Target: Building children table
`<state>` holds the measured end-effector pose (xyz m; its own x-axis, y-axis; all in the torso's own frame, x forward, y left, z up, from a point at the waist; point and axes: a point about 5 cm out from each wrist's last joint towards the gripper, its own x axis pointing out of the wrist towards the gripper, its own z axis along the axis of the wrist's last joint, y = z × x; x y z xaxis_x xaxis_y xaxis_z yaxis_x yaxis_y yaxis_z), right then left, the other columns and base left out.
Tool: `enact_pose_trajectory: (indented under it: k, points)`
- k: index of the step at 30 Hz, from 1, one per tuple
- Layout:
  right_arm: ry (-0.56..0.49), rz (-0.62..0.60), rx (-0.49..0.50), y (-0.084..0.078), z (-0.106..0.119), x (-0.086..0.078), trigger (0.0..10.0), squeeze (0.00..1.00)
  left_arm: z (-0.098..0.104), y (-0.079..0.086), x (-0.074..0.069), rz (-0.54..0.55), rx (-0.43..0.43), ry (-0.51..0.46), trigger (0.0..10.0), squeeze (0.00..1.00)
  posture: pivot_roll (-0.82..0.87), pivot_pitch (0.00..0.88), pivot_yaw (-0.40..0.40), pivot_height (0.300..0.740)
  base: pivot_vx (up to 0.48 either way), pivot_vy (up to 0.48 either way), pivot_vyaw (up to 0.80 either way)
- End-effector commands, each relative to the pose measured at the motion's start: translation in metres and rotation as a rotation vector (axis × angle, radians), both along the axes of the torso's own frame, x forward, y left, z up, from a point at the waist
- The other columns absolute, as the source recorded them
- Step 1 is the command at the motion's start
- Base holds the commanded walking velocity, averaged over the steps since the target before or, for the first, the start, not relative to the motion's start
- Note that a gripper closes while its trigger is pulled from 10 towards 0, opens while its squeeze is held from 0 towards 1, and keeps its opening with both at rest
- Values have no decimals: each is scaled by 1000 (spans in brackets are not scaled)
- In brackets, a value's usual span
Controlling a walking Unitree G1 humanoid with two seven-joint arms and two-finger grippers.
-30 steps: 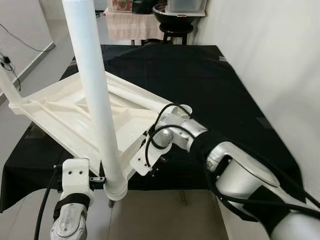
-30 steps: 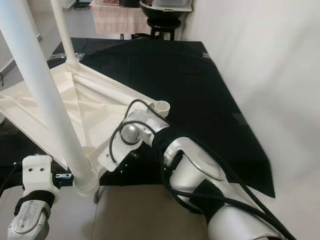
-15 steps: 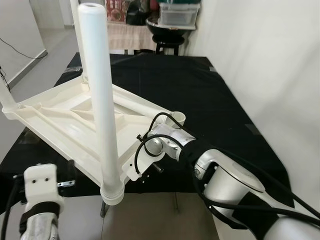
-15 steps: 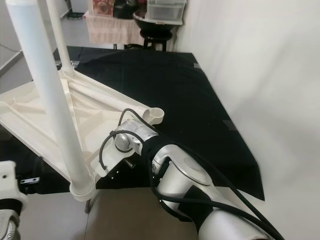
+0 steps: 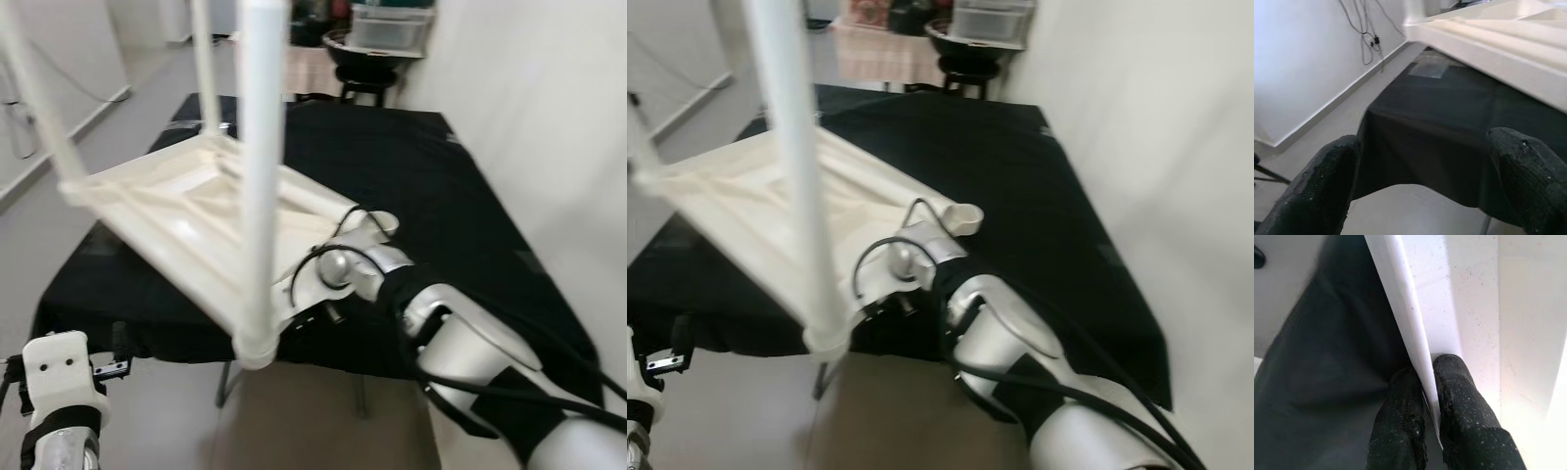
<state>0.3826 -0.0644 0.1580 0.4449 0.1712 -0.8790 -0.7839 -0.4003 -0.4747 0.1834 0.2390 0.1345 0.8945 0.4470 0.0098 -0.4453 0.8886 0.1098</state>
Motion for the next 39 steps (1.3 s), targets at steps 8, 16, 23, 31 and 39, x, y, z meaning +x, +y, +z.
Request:
enact_pose_trajectory:
  k: [8, 16, 23, 31, 39]
  points:
    - [31, -74, 48, -18, 9, 5, 0, 0, 0, -7, 2, -26, -17, 5, 10000, 0, 60, 79, -93, 740, 0, 0, 0]
    - [386, 216, 257, 33, 10, -36, 0, 0, 0, -8, 3, -31, -12, 4, 10000, 0, 63, 74, -93, 740, 0, 0, 0]
    - [412, 240, 333, 48, 12, -43, 0, 0, 1, -10, 4, -45, -1, 5, 10000, 0, 68, 73, -93, 740, 0, 0, 0]
    - [198, -45, 538, 82, 6, -27, 0, 0, 1, -12, 5, -52, 0, 5, 10000, 0, 66, 76, -92, 740, 0, 0, 0]
    - [126, -179, 674, 95, 15, -24, 0, 0, 1, -13, 6, -58, 9, 5, 10000, 0, 73, 76, -93, 740, 0, 0, 0]
